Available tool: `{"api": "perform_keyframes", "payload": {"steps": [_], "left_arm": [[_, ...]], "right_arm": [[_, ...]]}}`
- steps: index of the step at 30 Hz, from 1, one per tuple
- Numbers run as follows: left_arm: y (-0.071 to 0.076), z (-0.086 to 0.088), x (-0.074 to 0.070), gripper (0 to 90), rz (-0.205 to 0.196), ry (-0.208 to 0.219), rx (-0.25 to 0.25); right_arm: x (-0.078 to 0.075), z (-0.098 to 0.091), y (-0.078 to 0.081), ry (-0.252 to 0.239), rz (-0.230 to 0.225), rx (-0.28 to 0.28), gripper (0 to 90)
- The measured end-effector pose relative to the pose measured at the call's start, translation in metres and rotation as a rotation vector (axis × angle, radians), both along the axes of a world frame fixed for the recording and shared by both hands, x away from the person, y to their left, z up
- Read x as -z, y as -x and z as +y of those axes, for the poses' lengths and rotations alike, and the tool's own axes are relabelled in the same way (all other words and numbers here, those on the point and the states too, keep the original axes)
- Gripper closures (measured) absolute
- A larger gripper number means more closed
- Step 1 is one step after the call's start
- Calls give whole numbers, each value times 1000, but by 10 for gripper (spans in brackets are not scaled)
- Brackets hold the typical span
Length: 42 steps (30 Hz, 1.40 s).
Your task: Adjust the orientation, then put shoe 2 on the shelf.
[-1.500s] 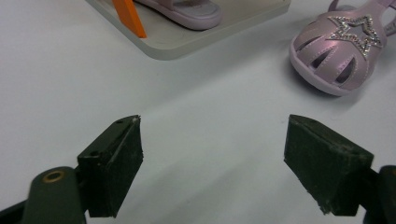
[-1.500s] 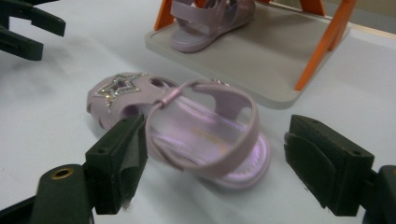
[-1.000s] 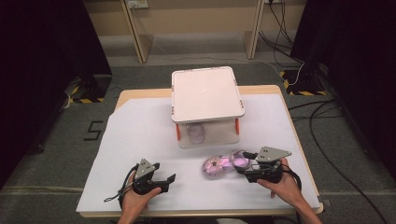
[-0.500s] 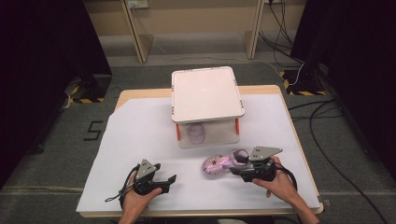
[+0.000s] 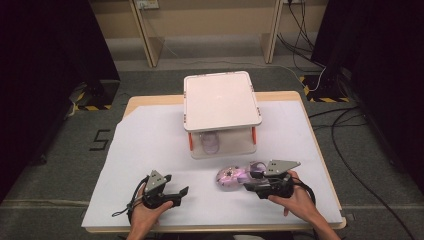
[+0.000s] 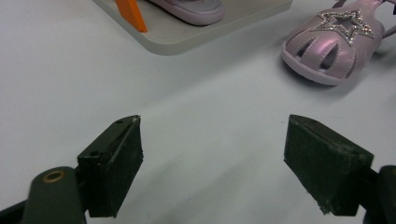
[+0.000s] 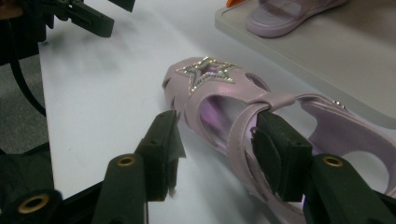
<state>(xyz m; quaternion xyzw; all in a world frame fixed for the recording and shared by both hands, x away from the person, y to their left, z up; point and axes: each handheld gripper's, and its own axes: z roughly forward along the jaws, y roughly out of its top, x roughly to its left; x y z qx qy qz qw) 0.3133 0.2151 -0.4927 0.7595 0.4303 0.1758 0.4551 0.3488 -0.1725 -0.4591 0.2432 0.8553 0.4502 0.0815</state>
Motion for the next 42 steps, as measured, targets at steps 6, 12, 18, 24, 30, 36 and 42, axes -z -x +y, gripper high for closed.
{"api": "perform_keyframes", "payload": {"steps": [6, 12, 18, 24, 30, 36, 42], "left_arm": [[0, 0, 0, 191, -2, 1, 0], [0, 1, 0, 194, -3, -2, -3], [0, 2, -1, 197, -9, 4, -2], [2, 3, -2, 199, -22, 3, -2], [4, 4, -3, 200, -30, 6, -5], [4, 5, -4, 200, -28, 5, -9], [4, 5, -3, 199, -31, 7, -9]], "right_arm": [[2, 6, 3, 40, -21, -6, 582], [2, 10, 8, 111, -115, -12, 788], [-2, 12, 8, 85, -135, 1, 830], [-12, 10, 10, 23, -127, 30, 845], [-23, 3, 3, -31, -132, 119, 847], [-27, 0, -11, -27, -160, 227, 848], [-24, 7, -27, -37, -159, 318, 847]]}}
